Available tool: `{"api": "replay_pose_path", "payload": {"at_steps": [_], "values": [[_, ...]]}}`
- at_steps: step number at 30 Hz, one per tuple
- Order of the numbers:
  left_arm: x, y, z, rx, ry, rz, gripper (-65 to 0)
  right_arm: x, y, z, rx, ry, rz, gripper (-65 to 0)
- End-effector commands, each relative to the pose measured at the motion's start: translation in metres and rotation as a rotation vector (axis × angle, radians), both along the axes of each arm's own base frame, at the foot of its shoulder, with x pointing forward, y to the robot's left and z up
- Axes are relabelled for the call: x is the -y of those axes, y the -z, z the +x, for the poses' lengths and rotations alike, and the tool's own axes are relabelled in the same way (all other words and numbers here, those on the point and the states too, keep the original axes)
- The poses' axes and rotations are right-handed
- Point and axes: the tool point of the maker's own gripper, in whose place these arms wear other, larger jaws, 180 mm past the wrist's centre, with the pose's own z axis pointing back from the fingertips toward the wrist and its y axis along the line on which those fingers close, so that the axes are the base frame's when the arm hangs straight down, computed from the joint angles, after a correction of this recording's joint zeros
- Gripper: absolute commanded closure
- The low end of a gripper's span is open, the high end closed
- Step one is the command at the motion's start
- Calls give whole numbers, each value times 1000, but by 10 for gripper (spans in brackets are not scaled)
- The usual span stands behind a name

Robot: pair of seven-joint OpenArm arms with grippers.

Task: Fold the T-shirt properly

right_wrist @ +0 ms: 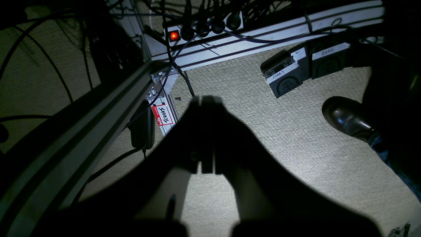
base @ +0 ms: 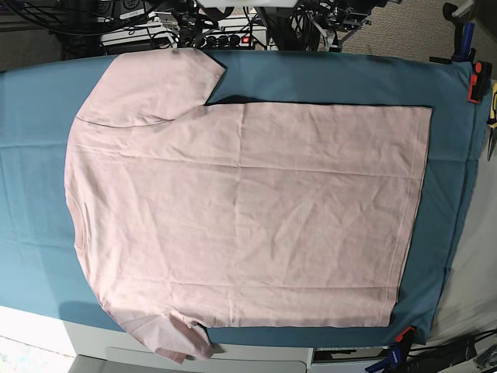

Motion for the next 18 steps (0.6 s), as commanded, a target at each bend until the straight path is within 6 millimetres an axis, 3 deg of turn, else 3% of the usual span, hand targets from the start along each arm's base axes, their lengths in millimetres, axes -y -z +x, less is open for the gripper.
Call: {"api": "replay_pose_path", "payload": {"at_steps": [1, 18], "values": [[3, -1, 4, 13, 0, -9, -35, 4, -1, 8, 24, -12, -10, 0], [3, -1, 4, 13, -1, -9, -35, 4, -1, 8, 23, -12, -10, 0]]}}
